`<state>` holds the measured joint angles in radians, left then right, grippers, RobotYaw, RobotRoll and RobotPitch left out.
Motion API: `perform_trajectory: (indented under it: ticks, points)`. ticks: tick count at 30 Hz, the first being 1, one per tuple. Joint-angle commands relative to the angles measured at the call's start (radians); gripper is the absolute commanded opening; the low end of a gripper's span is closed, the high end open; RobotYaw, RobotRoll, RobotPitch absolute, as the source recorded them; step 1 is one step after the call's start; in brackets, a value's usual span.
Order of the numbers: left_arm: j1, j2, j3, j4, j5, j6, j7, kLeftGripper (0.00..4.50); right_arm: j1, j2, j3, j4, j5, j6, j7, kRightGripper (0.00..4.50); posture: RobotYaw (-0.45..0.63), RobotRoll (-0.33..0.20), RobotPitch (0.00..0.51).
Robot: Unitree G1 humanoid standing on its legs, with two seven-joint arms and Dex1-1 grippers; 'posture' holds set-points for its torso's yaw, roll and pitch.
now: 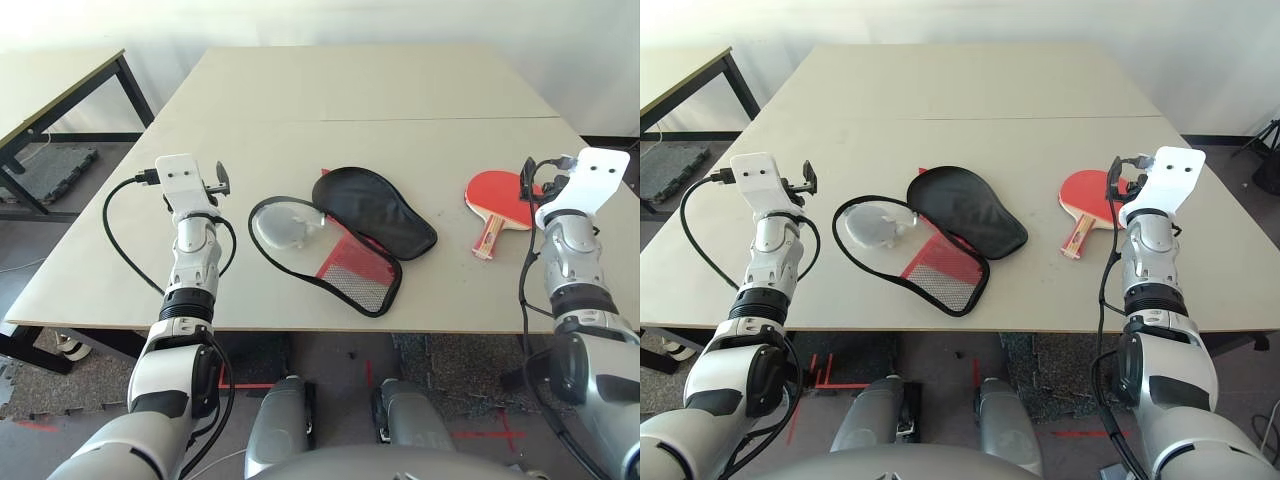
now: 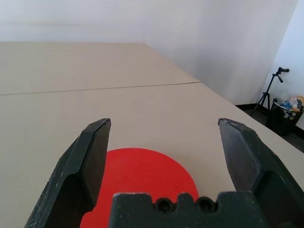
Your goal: Store the ping-pong paddle in its case and zip it.
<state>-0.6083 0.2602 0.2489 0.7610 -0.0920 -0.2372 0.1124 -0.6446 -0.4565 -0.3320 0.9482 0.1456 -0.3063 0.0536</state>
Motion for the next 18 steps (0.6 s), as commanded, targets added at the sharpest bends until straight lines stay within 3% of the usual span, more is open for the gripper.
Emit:
perform_trajectory:
  ticks: [1,7,12,18]
  points:
    - [-0.001,0.001,0.005,-0.005,0.008,0.006,0.023,4.5,-0.007,-0.002,-0.002,-0.006,0.008,0.022,0.004,4.49,-0.02,0.0,0.011]
    - [-0.009,0.014,-0.019,-0.027,0.002,0.027,-0.057,4.5,-0.007,0.006,0.006,-0.07,0.024,0.105,0.029,4.49,-0.03,0.0,0.015]
    - [-0.018,0.049,-0.056,-0.108,-0.029,0.079,-0.233,4.5,0.016,0.02,0.008,-0.246,0.039,0.285,-0.001,4.49,-0.01,0.0,0.019]
    - [-0.008,0.151,-0.124,-0.304,-0.128,0.235,-0.612,4.5,0.053,0.017,0.009,-0.584,0.104,0.762,-0.03,4.49,0.0,0.0,0.028]
